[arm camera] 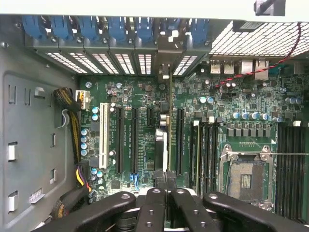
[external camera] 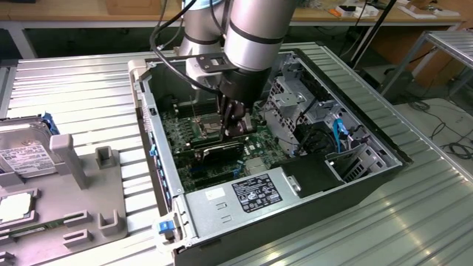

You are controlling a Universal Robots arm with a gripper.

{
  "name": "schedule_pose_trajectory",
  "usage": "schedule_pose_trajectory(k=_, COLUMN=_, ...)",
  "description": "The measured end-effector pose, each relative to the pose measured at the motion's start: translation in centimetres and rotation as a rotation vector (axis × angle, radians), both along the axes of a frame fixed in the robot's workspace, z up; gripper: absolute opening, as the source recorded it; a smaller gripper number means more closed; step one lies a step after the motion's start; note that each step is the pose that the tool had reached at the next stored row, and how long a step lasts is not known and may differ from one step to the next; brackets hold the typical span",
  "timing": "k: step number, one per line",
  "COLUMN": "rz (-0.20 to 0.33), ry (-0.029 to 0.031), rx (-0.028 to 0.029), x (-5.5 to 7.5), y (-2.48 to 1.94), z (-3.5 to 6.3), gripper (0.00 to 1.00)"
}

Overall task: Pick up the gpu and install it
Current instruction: 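Insert the gpu into the slot, then press down on the gpu until it lock into place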

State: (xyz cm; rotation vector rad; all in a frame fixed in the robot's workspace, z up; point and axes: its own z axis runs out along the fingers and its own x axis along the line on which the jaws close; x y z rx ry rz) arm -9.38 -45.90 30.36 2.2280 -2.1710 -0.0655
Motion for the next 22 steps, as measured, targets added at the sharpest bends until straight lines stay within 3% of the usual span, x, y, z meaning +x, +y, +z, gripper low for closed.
schedule_pose_trajectory(k=1, rz=0.000, ry=0.0000, rx=0.0000, x=0.0, y=0.00, z=0.00, gripper=0.11)
schedule_pose_trajectory(k=15, rz=0.000, ry=0.0000, rx=0.0000, x=0.0, y=0.00, z=0.00, gripper=0.11)
schedule_pose_trajectory(k=17, rz=0.000, ry=0.0011, rx=-0.0001, x=-0.5, y=0.01, z=0.03, gripper=0.11)
schedule_pose_trajectory(k=19, rz=0.000, ry=0.0271, rx=0.0010, x=-1.1, y=0.02, z=0.13, gripper=0.11)
schedule_pose_trajectory(k=20, rz=0.000, ry=0.0400, rx=-0.0044, x=-1.3, y=0.08, z=0.17, gripper=0.11)
schedule_pose_trajectory(k=22, rz=0.000, ry=0.0443, rx=-0.0048, x=-2.2, y=0.21, z=0.22, gripper=0.11)
